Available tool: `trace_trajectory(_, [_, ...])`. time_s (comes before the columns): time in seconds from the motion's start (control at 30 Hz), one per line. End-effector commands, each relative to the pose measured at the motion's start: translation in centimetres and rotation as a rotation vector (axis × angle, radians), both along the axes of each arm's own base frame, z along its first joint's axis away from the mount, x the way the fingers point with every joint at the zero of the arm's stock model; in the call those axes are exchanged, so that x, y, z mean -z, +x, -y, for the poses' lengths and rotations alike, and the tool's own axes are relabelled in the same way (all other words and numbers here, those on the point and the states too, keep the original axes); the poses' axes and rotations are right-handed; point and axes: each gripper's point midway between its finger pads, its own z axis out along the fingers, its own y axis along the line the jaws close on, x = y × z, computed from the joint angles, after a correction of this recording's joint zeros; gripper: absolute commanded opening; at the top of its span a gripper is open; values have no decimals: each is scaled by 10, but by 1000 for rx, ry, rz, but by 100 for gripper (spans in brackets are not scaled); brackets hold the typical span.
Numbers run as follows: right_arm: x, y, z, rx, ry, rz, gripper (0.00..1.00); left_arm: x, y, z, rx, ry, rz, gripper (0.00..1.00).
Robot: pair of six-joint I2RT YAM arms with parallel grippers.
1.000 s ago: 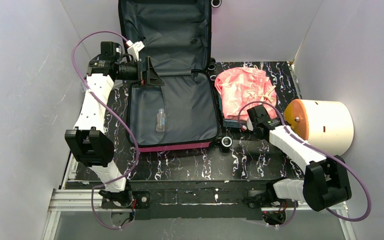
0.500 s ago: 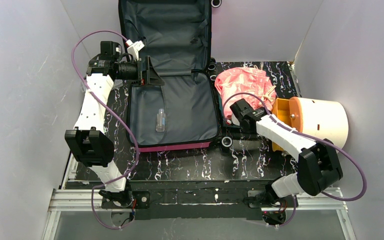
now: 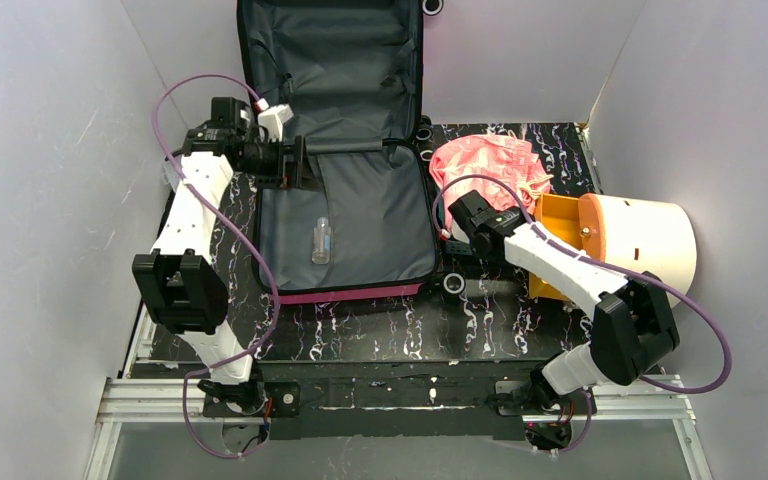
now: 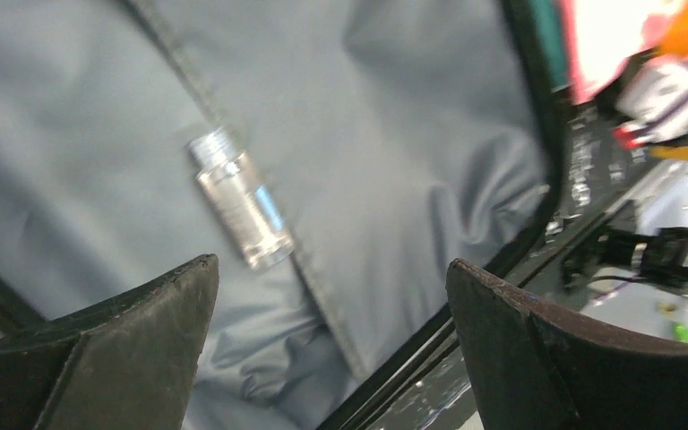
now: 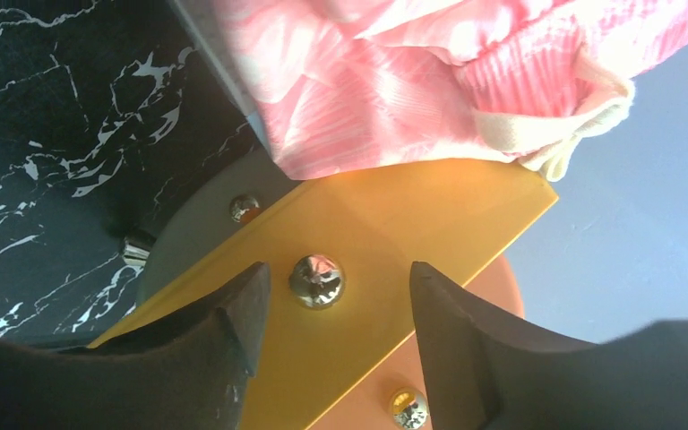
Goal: Open, take out, and arrange the luggage
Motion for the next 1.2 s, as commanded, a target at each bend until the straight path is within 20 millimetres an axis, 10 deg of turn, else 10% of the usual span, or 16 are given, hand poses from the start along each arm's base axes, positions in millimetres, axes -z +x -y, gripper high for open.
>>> trace_trajectory(0.0, [-26, 10, -12, 2, 83, 96, 73, 53, -25, -17, 72, 290, -71, 98])
trace_trajectory(0.1, [-39, 14, -25, -22, 155, 139, 97, 87, -46, -12, 156, 413, -145, 98])
trace_trajectory(0.37, [-96, 27, -57, -24, 425, 329, 98, 143, -59, -30, 230, 667, -252, 98])
trace_trajectory(0.87, [-73, 14, -57, -57, 397, 269, 99, 195, -23, 17, 163, 528, -397, 97])
trace_trajectory(1.0, [-69, 13, -55, -57, 387, 263, 98, 208, -17, 7, 132, 591, -385, 76])
trace_trajectory(1.17, [-73, 17, -59, -60, 403, 274, 99, 197, -5, 6, 95, 598, -315, 17])
